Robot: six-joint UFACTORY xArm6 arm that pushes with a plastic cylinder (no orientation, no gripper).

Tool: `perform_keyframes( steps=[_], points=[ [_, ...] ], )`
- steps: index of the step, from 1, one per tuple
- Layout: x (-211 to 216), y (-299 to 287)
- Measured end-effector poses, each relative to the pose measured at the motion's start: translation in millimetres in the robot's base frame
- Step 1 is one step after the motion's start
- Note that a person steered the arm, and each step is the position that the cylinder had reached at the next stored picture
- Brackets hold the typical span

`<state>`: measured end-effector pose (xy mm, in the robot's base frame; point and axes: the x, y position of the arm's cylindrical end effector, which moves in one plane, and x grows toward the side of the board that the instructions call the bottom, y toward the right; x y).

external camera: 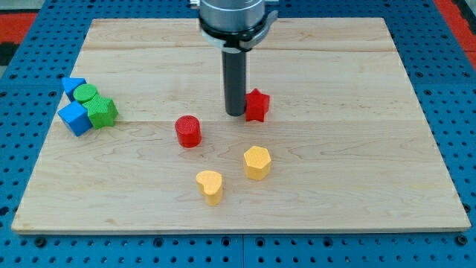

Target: Point your arm at the bottom of red circle

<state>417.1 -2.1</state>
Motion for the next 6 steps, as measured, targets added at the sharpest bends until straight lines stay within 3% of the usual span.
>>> perform_keyframes(
  steps=[1, 3, 5, 6],
  points=[
    [8.0, -28.3],
    [58.6, -29.3],
    [110.9, -86.9],
    [123.2, -42.8]
  ],
)
